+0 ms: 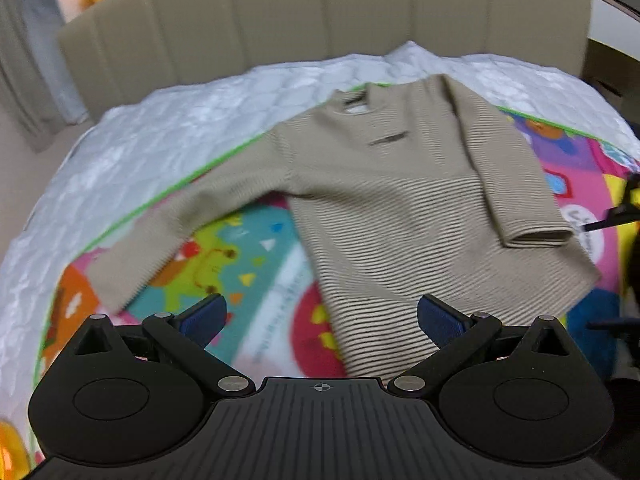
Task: Fold clothes
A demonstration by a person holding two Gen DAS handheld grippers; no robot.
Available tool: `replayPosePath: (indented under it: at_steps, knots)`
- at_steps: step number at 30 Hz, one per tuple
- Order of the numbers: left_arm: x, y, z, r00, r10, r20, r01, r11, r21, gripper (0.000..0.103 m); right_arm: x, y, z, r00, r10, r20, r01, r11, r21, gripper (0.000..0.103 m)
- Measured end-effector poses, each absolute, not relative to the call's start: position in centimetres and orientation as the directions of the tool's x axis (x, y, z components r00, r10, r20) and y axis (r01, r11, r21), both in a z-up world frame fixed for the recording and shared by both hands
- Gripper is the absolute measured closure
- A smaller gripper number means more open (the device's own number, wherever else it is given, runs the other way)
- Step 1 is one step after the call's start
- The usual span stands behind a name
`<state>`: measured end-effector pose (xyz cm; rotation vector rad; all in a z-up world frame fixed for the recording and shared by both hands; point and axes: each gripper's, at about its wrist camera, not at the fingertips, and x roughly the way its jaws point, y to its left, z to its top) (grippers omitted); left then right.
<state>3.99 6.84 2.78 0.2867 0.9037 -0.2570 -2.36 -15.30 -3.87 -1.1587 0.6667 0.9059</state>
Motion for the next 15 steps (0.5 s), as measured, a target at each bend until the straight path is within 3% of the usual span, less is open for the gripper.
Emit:
replayPosePath:
  at_steps: [2,3,7,12,14,15]
  knots:
    - [3.9,5.8,2.8,0.582,-0.127,-0.804,0.368,0.922,0.121,0.0,-1.5,-14.7,-3.8,0.532,0.267,-0.803,-0.846,0.162,-0.507,0.045]
    - [3.8,5.2,2.7,0.57,-0.143,-0.809,0.399,0.909,0.12,0.0,-1.1,-14.5,-3.8,0.551,0.274,-0.788,-0.834,0.176,-0.523,0.072]
    - [1.6,3.6,2.5,0.513,-0.216,-0.831,0.552,0.824,0.126,0.0,2.3,-15.6,-1.0,0.611,0.289,-0.737,-0.784,0.348,-0.514,0.075]
    - [3.0,2.3,-1.3,0.559,-0.016,-0.829,0.509,0.796,0.328,0.0,5.8,-17.4,1.4,0.629,0.284,-0.724,-0.733,0.527,-0.43,0.075]
    - [5.4,3.5,-1.9,0.592,0.084,-0.801,0.382,0.846,0.371,0.0,5.7,-17.6,0.8,0.619,0.275,-0.736,-0.728,0.552,-0.406,0.073]
    - [6.3,4.4,-1.5,0.611,0.102,-0.785,0.318,0.877,0.361,0.0,5.4,-17.3,0.5,0.613,0.288,-0.736,-0.73,0.563,-0.387,0.066]
